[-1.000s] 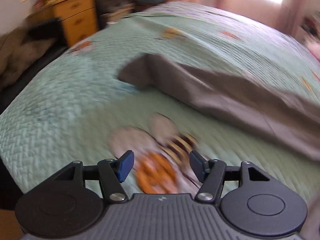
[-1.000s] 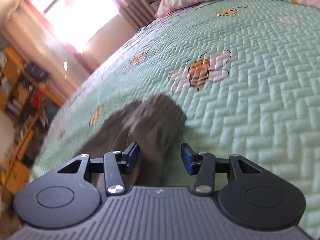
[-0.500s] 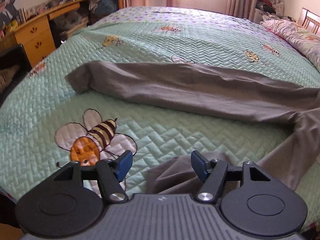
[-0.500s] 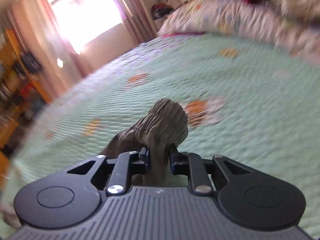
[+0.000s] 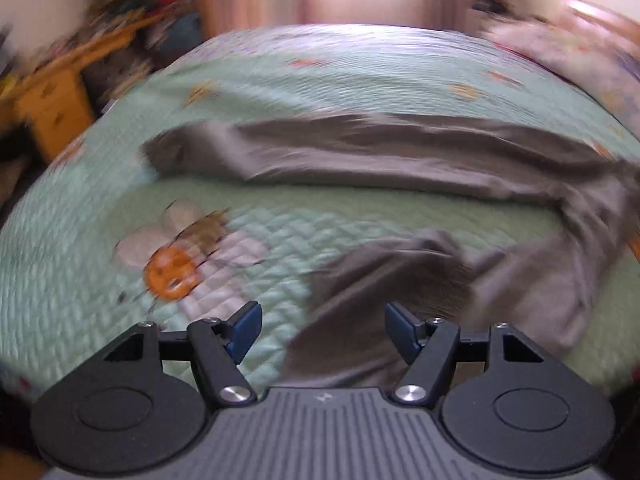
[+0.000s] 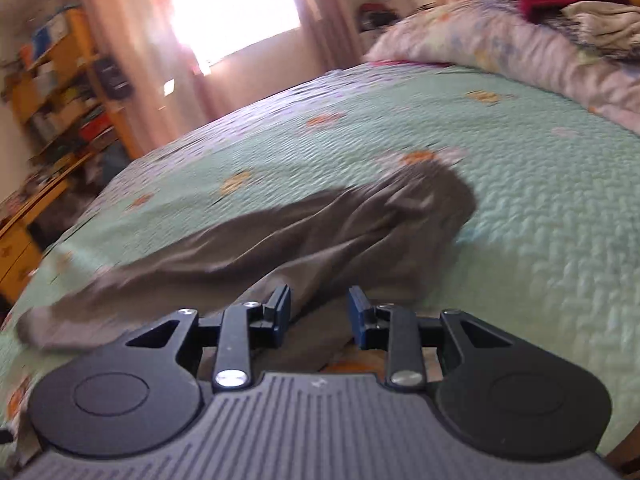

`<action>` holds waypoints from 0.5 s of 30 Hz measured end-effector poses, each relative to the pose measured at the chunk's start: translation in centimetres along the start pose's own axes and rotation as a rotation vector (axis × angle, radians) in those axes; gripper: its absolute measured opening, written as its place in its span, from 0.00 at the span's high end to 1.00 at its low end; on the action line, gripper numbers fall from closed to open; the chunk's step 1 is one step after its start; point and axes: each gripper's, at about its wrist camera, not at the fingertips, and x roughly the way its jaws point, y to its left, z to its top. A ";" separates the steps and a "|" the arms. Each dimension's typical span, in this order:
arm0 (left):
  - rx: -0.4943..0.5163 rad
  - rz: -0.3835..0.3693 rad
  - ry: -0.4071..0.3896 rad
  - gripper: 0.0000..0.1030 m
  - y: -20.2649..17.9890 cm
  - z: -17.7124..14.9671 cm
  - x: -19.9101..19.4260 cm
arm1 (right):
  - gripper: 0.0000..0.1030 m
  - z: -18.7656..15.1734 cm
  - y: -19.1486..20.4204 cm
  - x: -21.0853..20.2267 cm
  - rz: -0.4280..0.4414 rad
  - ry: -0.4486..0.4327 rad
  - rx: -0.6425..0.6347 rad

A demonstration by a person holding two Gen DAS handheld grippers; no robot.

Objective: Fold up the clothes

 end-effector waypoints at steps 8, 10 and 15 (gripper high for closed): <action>0.351 0.034 0.030 0.22 -6.2 -2.4 1.7 | 0.66 -0.5 1.6 -0.1 0.018 0.033 -0.028; 0.361 0.055 0.078 0.44 -6.2 -2.7 2.8 | 0.66 -0.8 1.6 0.1 0.019 0.044 -0.038; 0.192 -0.040 0.097 0.75 -2.1 -0.6 3.7 | 0.65 -1.3 1.4 0.8 0.027 0.067 -0.033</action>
